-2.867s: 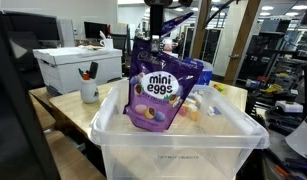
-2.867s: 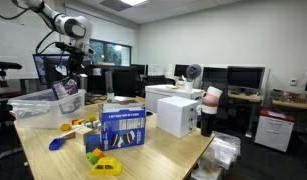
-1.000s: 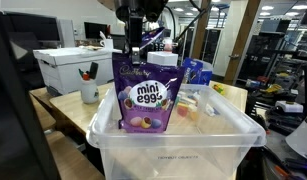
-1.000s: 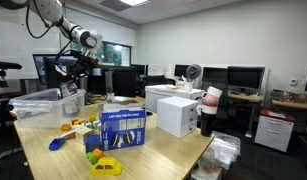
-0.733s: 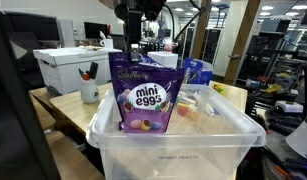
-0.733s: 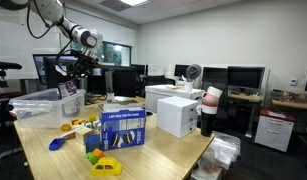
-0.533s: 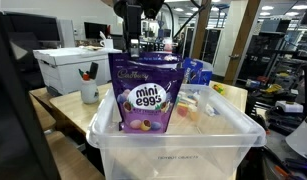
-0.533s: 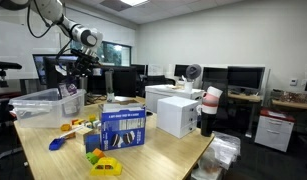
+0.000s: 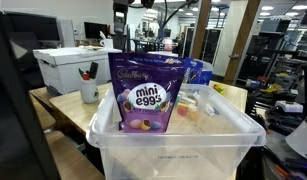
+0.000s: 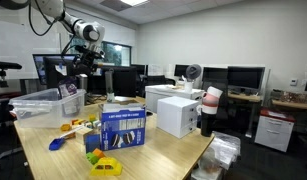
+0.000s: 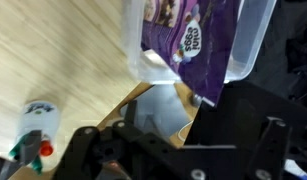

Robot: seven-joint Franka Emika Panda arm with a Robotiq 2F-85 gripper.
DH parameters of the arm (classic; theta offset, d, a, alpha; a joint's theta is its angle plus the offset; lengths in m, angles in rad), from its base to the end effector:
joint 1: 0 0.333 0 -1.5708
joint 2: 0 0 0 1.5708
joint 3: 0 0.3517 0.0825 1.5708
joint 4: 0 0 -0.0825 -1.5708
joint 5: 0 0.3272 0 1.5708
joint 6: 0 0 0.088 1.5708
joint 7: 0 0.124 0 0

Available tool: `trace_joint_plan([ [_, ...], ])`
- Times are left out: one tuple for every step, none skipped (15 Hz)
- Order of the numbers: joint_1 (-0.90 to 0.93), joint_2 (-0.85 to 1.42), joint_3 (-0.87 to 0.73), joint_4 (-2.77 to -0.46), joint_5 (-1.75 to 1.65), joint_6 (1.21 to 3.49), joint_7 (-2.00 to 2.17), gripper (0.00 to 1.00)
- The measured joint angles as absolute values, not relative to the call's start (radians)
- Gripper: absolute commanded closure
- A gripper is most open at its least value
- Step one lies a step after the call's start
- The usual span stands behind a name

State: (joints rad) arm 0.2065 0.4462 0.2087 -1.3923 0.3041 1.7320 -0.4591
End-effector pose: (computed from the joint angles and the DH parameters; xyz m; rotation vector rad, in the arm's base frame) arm 0.5815 0.2629 0.4875 -2.5351 -1.0634 0.1224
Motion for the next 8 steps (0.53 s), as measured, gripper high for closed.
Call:
trace_joint_plan([
  [0.197, 0.443, 0.197, -1.38, 0.304, 1.79, -0.44, 0.0],
  [0.188, 0.44, 0.19, -1.374, 0.304, 1.818, -0.431, 0.0],
  [0.174, 0.434, 0.18, -1.372, 0.304, 1.859, -0.419, 0.0],
  [0.164, 0.429, 0.173, -1.372, 0.304, 1.888, -0.411, 0.0],
  [0.153, 0.423, 0.164, -1.373, 0.304, 1.916, -0.401, 0.0],
  [0.131, 0.405, 0.145, -1.385, 0.303, 1.979, -0.38, 0.0],
  [0.122, 0.396, 0.138, -1.392, 0.303, 1.998, -0.376, 0.0],
  [0.114, 0.386, 0.13, -1.404, 0.301, 2.025, -0.366, 0.0],
])
